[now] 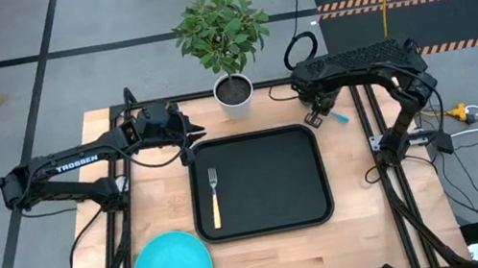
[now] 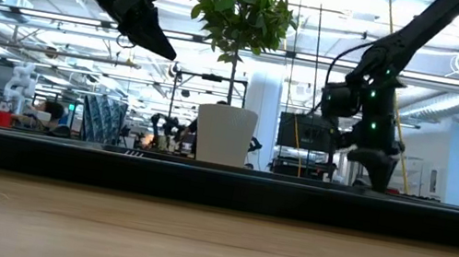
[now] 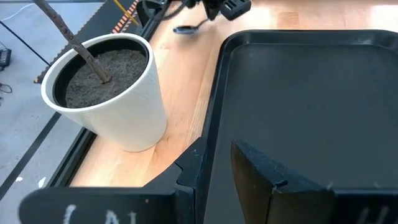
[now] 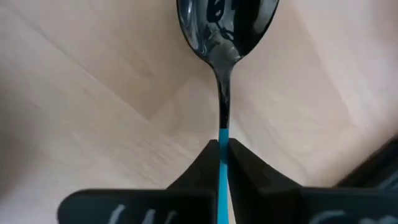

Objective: Pick and place plate/cup/fork/spoon on tray
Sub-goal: Put the blue spoon on the black tray

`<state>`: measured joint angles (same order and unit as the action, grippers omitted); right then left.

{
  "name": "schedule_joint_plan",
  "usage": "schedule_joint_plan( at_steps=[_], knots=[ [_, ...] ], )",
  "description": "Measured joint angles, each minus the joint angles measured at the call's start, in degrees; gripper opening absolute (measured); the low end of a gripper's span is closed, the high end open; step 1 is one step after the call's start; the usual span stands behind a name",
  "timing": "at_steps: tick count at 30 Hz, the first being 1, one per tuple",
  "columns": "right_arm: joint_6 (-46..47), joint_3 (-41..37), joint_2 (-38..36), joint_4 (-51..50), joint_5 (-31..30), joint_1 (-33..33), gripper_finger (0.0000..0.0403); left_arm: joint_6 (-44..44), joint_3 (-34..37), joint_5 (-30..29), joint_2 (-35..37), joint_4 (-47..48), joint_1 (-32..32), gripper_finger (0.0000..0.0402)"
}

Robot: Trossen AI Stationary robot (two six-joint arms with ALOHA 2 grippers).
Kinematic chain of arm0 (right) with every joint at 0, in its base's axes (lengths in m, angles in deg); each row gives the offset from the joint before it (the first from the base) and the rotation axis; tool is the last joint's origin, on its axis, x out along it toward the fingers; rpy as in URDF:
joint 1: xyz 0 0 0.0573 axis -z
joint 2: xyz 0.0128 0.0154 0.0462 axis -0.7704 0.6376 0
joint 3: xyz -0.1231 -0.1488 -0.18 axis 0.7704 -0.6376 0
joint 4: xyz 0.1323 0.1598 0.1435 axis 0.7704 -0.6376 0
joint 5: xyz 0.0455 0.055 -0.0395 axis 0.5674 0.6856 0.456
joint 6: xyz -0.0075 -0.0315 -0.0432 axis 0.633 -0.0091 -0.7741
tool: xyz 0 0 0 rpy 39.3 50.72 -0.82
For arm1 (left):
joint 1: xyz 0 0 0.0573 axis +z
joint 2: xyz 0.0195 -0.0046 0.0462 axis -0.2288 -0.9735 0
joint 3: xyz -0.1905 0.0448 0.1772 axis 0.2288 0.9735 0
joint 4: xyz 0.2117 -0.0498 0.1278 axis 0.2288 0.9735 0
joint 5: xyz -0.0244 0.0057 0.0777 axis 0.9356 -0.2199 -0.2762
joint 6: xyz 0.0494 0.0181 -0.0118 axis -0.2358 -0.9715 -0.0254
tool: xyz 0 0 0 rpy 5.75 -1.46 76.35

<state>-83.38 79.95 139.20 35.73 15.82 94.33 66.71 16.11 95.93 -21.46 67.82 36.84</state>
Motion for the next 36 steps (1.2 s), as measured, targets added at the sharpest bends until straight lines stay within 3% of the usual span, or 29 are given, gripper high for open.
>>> schedule_joint_plan(
  at_steps=[3,8,16,23,36],
  knots=[
    [3.04,0.04,-3.92,-0.58,0.84,-0.66,0.0001,-0.02,0.0,-0.02,0.0,-0.03,0.0,0.0076],
    [14.83,0.04,-11.63,-4.06,8.3,-3.71,0.0001,-0.57,0.0,-0.04,0.01,-0.63,0.0,0.0076],
    [36.5,0.07,-18.27,-3.38,22.79,-17.83,0.0001,-1.31,0.0,-0.61,-0.01,0.68,1.9,0.0076],
    [50.93,0.09,-15.29,6.29,25.43,-28.35,0.0,-1.33,0.0,-1.09,0.0,1.62,3.17,0.0076],
    [72.07,0.13,-2.95,26.39,27.16,-40.31,0.0,-4.9,3.32,-2.32,0.01,0.74,4.51,0.0076]
  ],
)
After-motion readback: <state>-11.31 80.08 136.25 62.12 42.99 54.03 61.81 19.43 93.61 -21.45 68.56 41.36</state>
